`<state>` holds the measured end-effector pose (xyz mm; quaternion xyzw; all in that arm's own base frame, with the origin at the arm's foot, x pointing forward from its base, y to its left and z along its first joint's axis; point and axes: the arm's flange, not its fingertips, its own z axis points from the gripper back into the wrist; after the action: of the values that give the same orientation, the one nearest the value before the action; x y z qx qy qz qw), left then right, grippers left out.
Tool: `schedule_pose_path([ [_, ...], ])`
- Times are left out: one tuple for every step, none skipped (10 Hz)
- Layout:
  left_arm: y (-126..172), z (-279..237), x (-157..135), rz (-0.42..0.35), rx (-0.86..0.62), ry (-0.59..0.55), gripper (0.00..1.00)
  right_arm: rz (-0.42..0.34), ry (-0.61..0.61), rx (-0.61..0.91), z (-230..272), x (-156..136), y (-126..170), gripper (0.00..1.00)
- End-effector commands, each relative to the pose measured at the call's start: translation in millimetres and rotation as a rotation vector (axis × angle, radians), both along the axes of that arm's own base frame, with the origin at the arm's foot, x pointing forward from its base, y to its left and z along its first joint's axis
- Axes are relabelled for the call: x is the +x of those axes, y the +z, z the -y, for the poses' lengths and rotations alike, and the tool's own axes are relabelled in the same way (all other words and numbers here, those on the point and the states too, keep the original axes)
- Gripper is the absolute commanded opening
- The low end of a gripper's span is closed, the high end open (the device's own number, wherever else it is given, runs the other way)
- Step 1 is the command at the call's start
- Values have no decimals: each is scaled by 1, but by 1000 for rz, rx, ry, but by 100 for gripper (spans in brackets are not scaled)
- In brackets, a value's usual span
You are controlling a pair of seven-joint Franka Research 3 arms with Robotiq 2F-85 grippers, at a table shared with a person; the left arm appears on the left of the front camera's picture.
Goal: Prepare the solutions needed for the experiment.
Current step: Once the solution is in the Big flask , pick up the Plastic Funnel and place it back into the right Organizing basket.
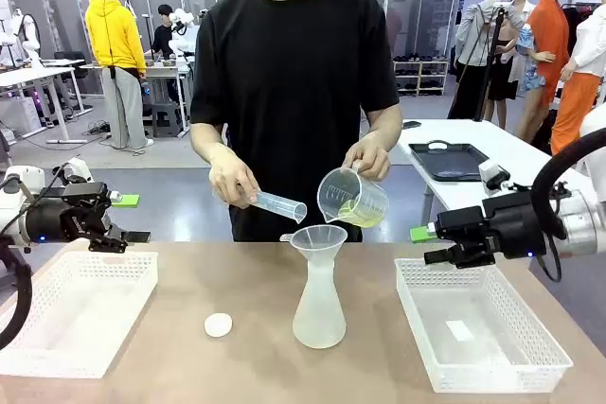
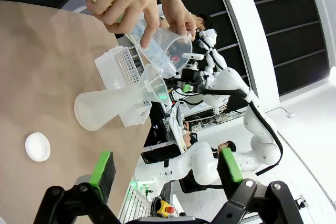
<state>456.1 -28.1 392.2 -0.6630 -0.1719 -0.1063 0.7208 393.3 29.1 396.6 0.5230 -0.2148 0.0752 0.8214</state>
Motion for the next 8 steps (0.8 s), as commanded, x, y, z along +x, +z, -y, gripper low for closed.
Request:
schedule_pose_path([
  [0, 0, 0, 20, 0, 2, 100, 14, -9, 63, -3, -56, -40, 87],
  [0, 0, 0, 20, 0, 2, 100, 29, 6, 92, 0, -54, -46, 87],
  [0, 0, 0, 20, 0, 2, 100, 40, 8, 116, 4, -53, -49, 87],
  [0, 0, 0, 20, 0, 2, 100, 55, 5, 169, 7, -51, -53, 87],
  [0, 0, 0, 20, 0, 2, 100, 66, 18, 184, 8, -49, -56, 87],
  [0, 0, 0, 20, 0, 2, 100, 66, 15, 189, 9, -48, -58, 87],
  [0, 0, 0, 20, 0, 2, 100, 70, 10, 198, 8, -48, -58, 87],
  [0, 0, 0, 20, 0, 2, 100, 79, 9, 189, 8, -47, -56, 87],
])
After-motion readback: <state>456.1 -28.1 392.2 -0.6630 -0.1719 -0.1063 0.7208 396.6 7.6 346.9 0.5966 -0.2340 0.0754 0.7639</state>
